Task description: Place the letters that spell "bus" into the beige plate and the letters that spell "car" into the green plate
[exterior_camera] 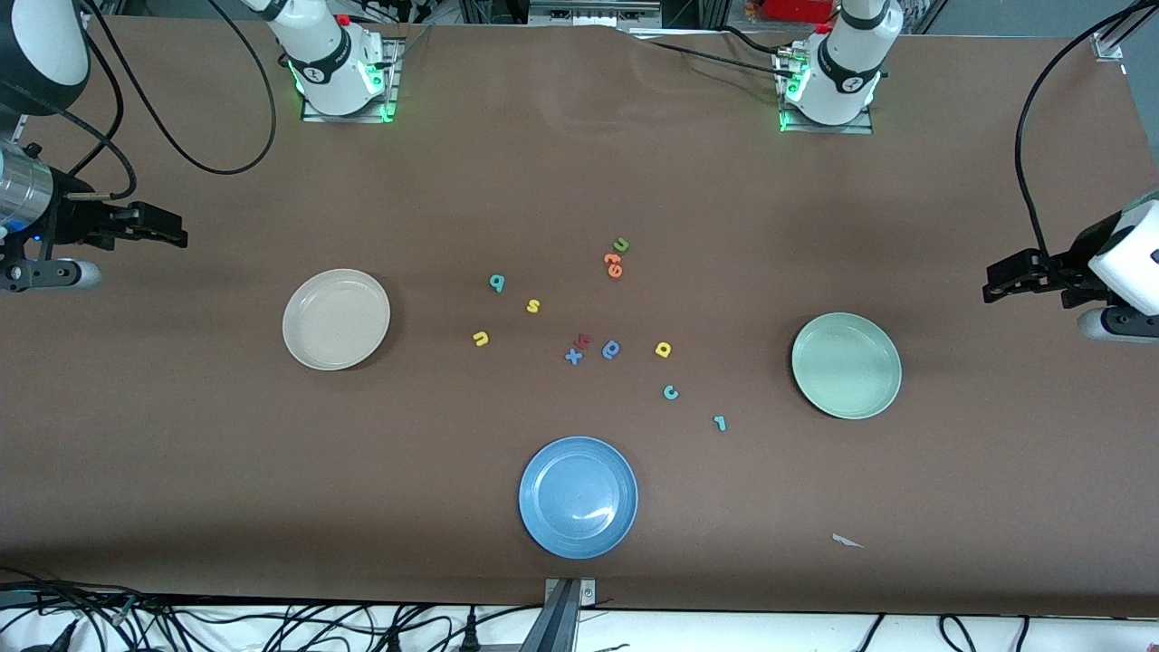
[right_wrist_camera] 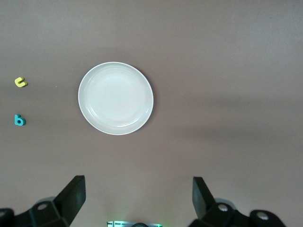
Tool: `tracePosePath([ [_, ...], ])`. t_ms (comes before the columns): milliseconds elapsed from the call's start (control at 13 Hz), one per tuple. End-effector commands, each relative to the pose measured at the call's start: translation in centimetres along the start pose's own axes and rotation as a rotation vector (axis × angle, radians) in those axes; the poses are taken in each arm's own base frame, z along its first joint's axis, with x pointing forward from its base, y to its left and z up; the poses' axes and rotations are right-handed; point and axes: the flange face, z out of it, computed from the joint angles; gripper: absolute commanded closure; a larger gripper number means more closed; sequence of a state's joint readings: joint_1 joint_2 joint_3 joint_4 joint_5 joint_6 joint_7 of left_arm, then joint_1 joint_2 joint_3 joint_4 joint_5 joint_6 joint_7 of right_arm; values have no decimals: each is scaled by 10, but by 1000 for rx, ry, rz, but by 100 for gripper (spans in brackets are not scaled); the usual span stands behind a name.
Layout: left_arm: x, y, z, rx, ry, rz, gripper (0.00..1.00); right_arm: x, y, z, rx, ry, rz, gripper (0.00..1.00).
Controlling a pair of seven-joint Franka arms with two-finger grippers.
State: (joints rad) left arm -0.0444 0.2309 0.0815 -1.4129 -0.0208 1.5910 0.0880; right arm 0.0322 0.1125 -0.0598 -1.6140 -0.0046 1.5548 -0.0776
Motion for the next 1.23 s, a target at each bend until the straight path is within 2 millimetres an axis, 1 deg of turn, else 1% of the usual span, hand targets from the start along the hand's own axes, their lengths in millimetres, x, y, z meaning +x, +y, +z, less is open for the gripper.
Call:
tracePosePath([
  [0, -1, -2, -3, 26, 0, 17, 0, -5, -1, -1, -14, 8, -5, 0],
  [692, -1, -1, -2, 23, -2, 17, 0, -5, -2, 1, -14, 5, -7, 0],
  [846, 1, -1, 1, 18, -3, 14, 0, -5, -3, -1, -13, 10, -8, 0],
  [1000, 14, 1, 14, 18, 19, 7, 0, -3, -14, -3, -16, 24, -20, 0],
  [1077, 15, 3, 14, 17, 27, 13, 0, -3, -17, -2, -16, 24, -20, 0],
  [1154, 18, 6, 21, 19, 18, 25, 0, -2, -18, -2, -16, 25, -22, 0],
])
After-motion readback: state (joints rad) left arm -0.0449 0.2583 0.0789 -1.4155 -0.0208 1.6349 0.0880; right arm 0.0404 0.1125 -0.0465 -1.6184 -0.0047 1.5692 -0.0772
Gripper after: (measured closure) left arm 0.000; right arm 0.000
